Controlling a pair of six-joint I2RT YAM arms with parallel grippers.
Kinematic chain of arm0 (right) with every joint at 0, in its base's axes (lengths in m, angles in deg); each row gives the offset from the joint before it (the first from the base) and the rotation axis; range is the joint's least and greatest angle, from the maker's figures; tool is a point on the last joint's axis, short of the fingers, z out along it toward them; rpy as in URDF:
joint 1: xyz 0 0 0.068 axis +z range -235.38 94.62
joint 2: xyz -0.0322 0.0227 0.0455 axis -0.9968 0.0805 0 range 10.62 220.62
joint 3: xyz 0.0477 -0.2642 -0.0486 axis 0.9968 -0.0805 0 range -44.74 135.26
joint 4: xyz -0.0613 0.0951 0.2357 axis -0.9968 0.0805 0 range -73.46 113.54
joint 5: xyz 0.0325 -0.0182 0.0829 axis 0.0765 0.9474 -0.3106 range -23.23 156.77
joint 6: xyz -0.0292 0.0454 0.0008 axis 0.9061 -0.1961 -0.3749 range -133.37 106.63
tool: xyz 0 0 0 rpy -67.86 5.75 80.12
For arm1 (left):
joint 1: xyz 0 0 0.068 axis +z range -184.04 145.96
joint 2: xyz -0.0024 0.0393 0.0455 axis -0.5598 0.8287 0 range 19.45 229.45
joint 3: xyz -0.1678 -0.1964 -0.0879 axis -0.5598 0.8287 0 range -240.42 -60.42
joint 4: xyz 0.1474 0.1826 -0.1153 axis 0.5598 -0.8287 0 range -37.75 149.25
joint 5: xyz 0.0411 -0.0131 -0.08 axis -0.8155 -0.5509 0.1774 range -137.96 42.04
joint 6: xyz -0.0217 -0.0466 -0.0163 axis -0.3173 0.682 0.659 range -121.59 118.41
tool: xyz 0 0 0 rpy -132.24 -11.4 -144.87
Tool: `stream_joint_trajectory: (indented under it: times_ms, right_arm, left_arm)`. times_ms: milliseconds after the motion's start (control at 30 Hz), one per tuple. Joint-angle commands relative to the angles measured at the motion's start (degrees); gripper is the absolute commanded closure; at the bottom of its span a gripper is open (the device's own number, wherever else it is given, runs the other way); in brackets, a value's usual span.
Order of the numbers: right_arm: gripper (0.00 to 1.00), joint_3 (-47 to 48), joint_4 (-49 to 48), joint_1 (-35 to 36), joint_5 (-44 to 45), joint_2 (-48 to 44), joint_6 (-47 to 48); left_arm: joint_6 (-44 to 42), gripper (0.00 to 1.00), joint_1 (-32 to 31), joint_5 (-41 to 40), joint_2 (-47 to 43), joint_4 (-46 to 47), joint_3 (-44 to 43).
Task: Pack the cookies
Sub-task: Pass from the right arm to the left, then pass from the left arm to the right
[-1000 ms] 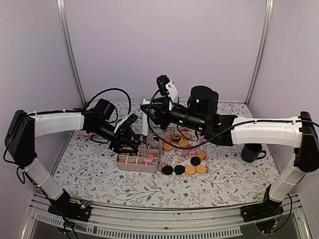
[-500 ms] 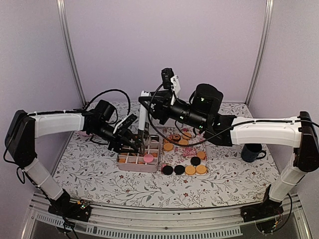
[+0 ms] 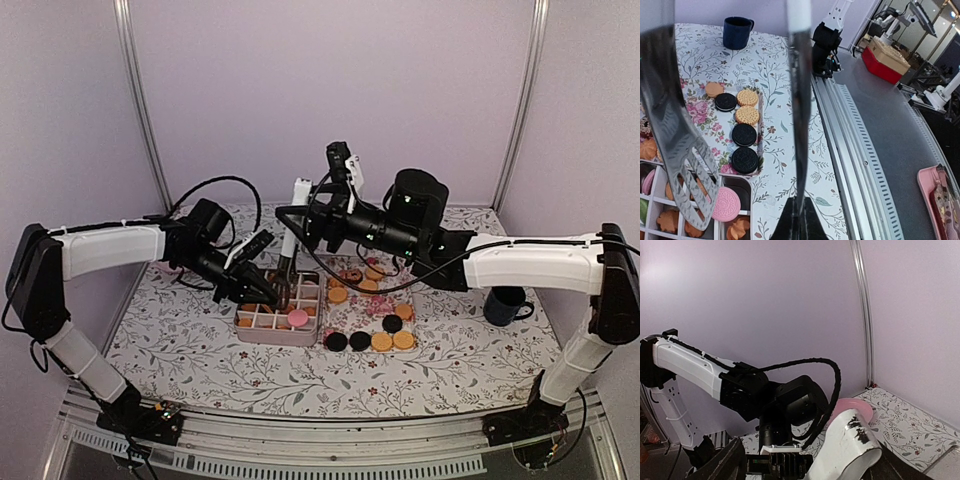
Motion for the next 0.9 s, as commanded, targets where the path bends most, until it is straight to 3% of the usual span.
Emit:
stream_joint_trajectory:
  times_ms: [0,267,533,867]
  right_arm:
    - [0.18,-2.4,7.7,-3.5,-10.6,-2.8,-2.1]
    - [0.18,0.8,14.6,-5.8,-20.3,0.4,-2.2]
    - [0.29,5.4,14.9,-6.7,-26.3,5.8,-3.8]
    - [0.46,5.4,12.8,-6.7,-24.8,7.4,-4.7]
  left_arm:
    - [-2.3,1.0,0.2,-1.7,-1.5,-3.8,-2.0]
    - [-3.7,1.0,0.1,-4.6,-1.8,-5.6,-3.3]
    - [-4.3,1.0,0.0,-5.7,-2.0,-6.3,-3.9]
    - [-4.7,1.0,0.1,-8.4,-2.3,-6.3,-3.2]
